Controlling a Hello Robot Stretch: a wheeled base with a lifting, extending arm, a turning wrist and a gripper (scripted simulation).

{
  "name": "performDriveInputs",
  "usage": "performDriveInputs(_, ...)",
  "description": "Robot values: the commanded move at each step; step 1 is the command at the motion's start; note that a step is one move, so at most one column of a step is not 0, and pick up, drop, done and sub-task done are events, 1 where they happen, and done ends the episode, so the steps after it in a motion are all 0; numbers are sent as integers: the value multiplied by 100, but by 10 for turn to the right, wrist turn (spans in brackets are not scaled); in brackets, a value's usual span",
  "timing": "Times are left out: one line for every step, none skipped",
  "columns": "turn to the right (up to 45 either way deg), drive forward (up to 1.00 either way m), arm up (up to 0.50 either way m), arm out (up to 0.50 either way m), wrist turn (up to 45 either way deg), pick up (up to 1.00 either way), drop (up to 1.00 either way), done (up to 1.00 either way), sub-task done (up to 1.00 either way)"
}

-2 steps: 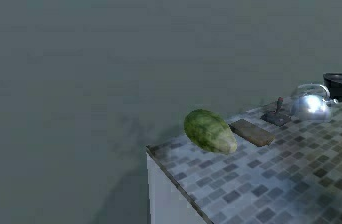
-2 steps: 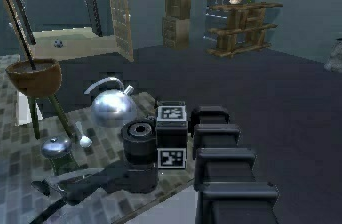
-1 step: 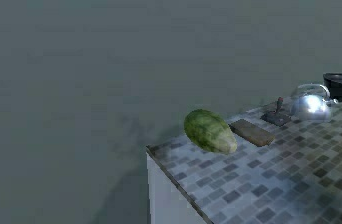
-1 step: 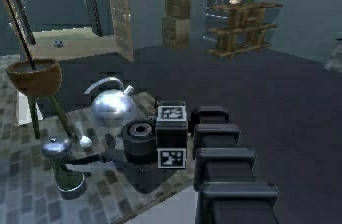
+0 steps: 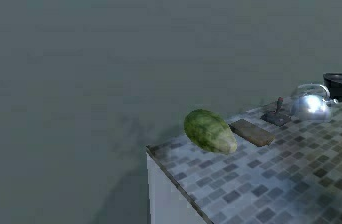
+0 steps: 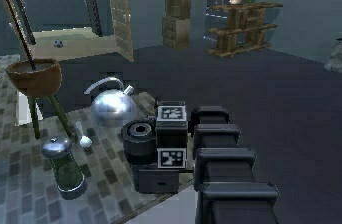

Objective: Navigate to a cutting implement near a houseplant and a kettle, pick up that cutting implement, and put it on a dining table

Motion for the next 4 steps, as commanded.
performDriveInputs(0,0,0,0,30,0,0,0,0)
performDriveInputs(0,0,-12,0,0,0,0,0,0)
performDriveInputs(0,0,0,0,0,100,0,0,0)
performDriveInputs(0,0,10,0,0,0,0,0,0)
